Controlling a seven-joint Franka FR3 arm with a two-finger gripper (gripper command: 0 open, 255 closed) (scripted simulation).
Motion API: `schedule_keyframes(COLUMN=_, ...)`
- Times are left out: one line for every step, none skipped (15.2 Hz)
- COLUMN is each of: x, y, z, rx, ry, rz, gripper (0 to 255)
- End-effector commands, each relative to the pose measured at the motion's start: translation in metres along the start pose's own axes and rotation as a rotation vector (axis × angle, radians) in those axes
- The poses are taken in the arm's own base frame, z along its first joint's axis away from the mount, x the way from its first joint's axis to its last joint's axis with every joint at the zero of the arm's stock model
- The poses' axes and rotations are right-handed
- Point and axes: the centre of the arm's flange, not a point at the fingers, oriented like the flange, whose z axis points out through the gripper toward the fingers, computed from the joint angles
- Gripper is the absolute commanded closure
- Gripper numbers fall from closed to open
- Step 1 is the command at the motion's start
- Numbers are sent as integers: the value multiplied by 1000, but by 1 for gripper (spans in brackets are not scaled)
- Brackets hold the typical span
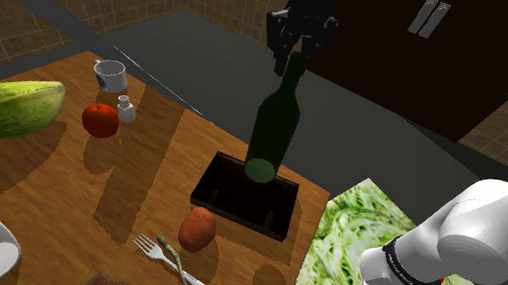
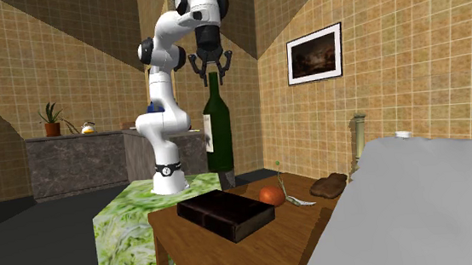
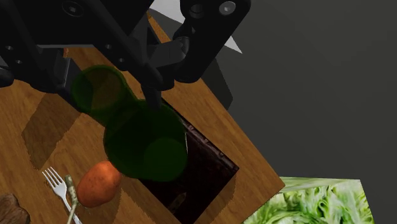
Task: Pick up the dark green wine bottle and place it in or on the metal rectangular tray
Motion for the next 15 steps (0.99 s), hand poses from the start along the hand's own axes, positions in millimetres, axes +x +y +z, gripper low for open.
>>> schedule_keyframes(x=0, y=1, z=11, rx=0, ry=1, rz=0, gripper=255)
schedule_keyframes(x=1, y=1, z=16, rx=0, ry=1, rz=0, gripper=255)
schedule_keyframes(x=2, y=1, z=21, rx=0, ry=1, rz=0, gripper=255)
schedule_keyframes(x=2, y=1, z=26, rx=0, ry=1, rz=0, gripper=255)
schedule_keyframes(x=3, y=2, z=32, rx=0, ry=1, rz=0, gripper=255)
schedule_keyframes(x=3, y=2, z=37, rx=0, ry=1, rz=0, gripper=255)
schedule_keyframes(x=4, y=2, z=42, rx=0, ry=1, rz=0, gripper=255)
schedule_keyframes(x=4, y=2, z=47, rx=0, ry=1, rz=0, gripper=255)
schedule_keyframes(x=5, y=2, z=53, rx=0, ry=1, rz=0, gripper=255)
schedule_keyframes(x=6, y=3, z=58, rx=0, ry=1, rz=0, gripper=255)
schedule_keyframes(x=6, y=3, z=63, rx=0, ry=1, rz=0, gripper=255)
schedule_keyframes(x=7, y=3, z=68, rx=0, ry=1, rz=0, gripper=255)
schedule_keyframes(x=7, y=3, z=74, rx=0, ry=1, rz=0, gripper=255)
schedule_keyframes(x=8, y=3, z=79, rx=0, ry=1, rz=0, gripper=255)
schedule_keyframes(x=8, y=4, z=84, rx=0, ry=1, rz=0, gripper=255)
